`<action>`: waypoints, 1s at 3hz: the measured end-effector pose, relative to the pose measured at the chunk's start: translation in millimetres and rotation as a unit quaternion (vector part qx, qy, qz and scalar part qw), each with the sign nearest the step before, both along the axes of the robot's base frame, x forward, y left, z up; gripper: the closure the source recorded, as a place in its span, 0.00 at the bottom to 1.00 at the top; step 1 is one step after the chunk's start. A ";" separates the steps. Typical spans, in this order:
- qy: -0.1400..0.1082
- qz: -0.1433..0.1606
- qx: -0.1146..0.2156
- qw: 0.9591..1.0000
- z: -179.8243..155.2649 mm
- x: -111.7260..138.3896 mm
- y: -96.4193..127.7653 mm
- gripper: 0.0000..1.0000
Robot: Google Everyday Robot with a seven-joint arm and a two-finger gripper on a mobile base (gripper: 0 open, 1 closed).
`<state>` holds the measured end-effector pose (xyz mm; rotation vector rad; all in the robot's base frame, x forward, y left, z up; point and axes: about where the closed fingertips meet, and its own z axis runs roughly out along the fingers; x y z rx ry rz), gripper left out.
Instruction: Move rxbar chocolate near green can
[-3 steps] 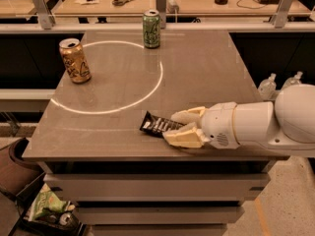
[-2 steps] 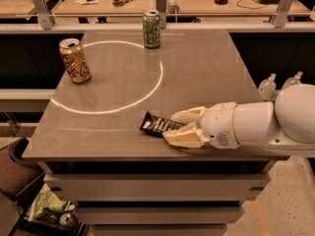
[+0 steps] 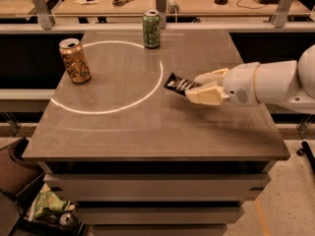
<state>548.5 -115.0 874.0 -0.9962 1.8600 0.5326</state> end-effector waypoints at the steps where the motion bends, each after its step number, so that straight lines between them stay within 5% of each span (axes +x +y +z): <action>1: -0.015 -0.031 -0.004 0.999 24.9 34.7 -22.8 1.00; 3: -0.025 -0.131 -0.037 0.990 59.9 105.3 -47.9 1.00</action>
Offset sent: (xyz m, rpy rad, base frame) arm 0.1139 -0.0658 0.0624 -0.0795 -0.0258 -0.3251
